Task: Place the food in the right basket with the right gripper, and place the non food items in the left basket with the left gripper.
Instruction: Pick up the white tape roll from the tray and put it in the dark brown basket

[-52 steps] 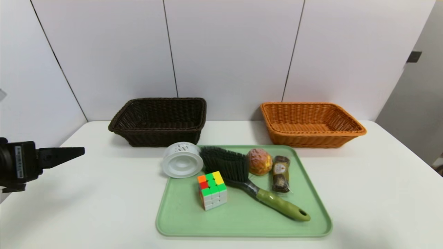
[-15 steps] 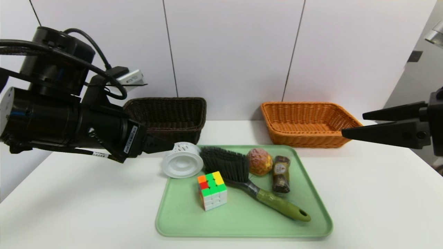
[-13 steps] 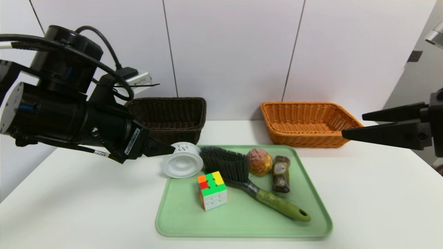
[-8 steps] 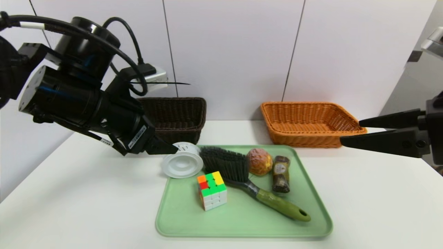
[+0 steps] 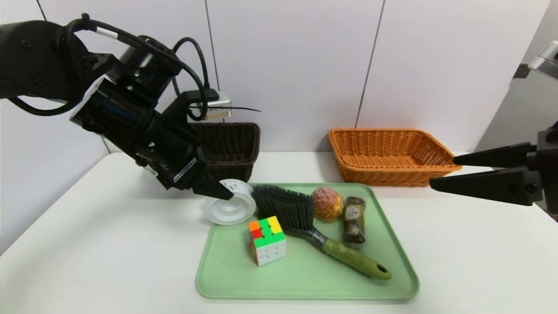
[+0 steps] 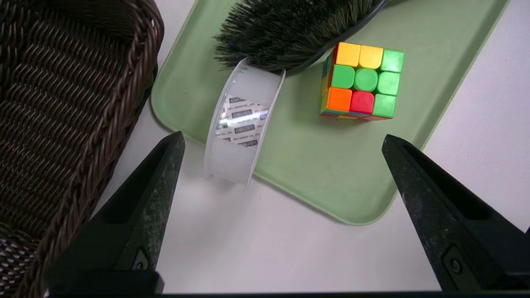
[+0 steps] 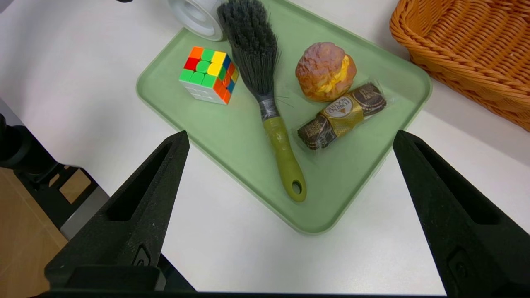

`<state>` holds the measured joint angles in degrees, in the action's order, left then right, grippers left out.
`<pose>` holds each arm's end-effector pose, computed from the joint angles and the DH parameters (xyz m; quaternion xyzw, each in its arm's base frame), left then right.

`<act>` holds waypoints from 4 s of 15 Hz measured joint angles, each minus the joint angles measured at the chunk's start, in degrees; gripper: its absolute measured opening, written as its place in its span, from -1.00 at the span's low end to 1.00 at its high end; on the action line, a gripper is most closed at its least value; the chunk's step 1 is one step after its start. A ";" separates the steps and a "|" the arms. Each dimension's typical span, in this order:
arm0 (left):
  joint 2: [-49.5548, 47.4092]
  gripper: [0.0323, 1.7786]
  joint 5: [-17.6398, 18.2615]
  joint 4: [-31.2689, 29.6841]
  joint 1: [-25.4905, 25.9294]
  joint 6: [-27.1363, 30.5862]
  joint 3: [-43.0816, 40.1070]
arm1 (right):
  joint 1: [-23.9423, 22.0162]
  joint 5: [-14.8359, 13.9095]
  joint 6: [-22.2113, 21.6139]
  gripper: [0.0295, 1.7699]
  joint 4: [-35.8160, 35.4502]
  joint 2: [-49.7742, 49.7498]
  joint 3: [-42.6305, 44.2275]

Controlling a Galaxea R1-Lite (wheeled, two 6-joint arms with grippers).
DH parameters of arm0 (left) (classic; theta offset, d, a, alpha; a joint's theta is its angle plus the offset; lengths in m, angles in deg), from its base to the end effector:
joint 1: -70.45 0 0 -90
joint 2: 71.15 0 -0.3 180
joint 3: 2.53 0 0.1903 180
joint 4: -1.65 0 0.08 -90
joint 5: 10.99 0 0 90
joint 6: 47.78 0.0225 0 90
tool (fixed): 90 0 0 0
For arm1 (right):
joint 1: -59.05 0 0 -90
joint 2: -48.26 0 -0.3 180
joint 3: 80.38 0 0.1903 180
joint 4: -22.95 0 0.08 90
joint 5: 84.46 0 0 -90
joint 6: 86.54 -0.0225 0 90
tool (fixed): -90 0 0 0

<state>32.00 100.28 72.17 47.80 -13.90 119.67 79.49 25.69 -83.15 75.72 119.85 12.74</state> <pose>0.2839 -0.1273 0.2753 0.2484 0.3172 -0.4488 0.7977 0.1554 0.0662 0.3020 -0.0274 0.2593 0.3419 0.9029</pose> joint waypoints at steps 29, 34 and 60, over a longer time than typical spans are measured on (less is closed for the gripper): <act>12.35 -0.16 -3.72 -3.17 0.16 6.80 -0.17 | -0.44 0.07 -0.61 0.92 -0.05 -2.71 -2.52; 11.28 -0.41 -3.74 -3.06 0.69 6.83 0.22 | -0.44 0.10 -0.72 0.92 -0.05 -2.76 -2.52; 14.80 -0.41 -16.57 -16.34 20.13 -24.26 13.92 | -0.41 0.29 -1.94 0.92 0.20 -2.35 -2.52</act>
<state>46.80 83.71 55.83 67.93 -38.16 133.60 79.07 25.99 -85.09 75.91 117.49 10.21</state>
